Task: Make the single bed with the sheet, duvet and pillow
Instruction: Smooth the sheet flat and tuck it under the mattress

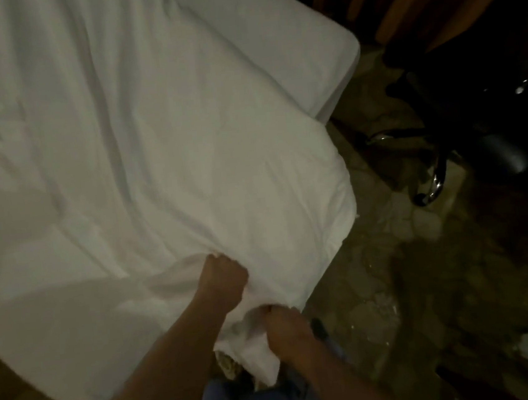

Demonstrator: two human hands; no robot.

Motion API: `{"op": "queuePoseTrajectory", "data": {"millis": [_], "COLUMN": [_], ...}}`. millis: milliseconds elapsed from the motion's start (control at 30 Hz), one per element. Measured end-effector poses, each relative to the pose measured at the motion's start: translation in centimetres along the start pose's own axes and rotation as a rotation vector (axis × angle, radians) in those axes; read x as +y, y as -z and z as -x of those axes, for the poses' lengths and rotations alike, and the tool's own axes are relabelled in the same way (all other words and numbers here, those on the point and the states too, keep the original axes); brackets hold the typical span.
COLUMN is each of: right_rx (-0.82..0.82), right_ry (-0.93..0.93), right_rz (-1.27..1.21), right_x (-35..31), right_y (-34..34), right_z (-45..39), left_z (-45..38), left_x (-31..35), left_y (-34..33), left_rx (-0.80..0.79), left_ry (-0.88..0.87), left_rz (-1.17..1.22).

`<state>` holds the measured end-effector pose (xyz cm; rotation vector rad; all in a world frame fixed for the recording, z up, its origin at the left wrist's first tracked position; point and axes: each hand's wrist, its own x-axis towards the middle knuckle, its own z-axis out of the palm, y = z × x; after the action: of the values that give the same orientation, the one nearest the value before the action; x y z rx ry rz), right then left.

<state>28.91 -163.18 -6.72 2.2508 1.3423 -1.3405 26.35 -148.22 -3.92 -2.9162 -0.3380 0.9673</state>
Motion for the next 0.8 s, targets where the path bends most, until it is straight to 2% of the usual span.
{"op": "queuePoseTrajectory", "data": {"millis": [100, 200, 300, 400, 467, 500, 667, 800], "right_rx": [0.331, 0.361, 0.543, 0.518, 0.498, 0.482, 0.556, 0.666], "right_ry": [-0.003, -0.036, 0.037, 0.097, 0.11, 0.109, 0.186, 0.27], "right_rz": [0.107, 0.119, 0.236, 0.389, 0.407, 0.42, 0.436, 0.456], "right_x": [6.5, 12.1, 16.6, 20.8, 24.2, 25.9, 32.9, 32.7], "right_y": [3.5, 4.7, 7.0, 9.1, 9.1, 9.2, 8.9, 8.7], "right_z": [-1.1, -1.6, -2.4, -3.3, -4.2, -4.3, -8.1, -12.4], "left_z": [-2.7, -5.4, -9.0, -13.1, -15.2, -16.1, -21.0, -24.3], "left_x": [2.9, 6.1, 9.8, 14.6, 17.9, 19.2, 21.4, 19.0], "left_y": [2.6, 3.3, 4.3, 4.7, 4.2, 3.9, 2.4, 2.9], "left_rx": [0.05, 0.081, 0.291, 0.467, 0.451, 0.395, 0.373, 0.463], "left_ry": [-0.008, 0.125, 0.258, 0.359, 0.372, 0.362, 0.368, 0.393], "left_rz": [0.023, 0.085, 0.21, 0.292, 0.403, 0.429, 0.372, 0.166]}}
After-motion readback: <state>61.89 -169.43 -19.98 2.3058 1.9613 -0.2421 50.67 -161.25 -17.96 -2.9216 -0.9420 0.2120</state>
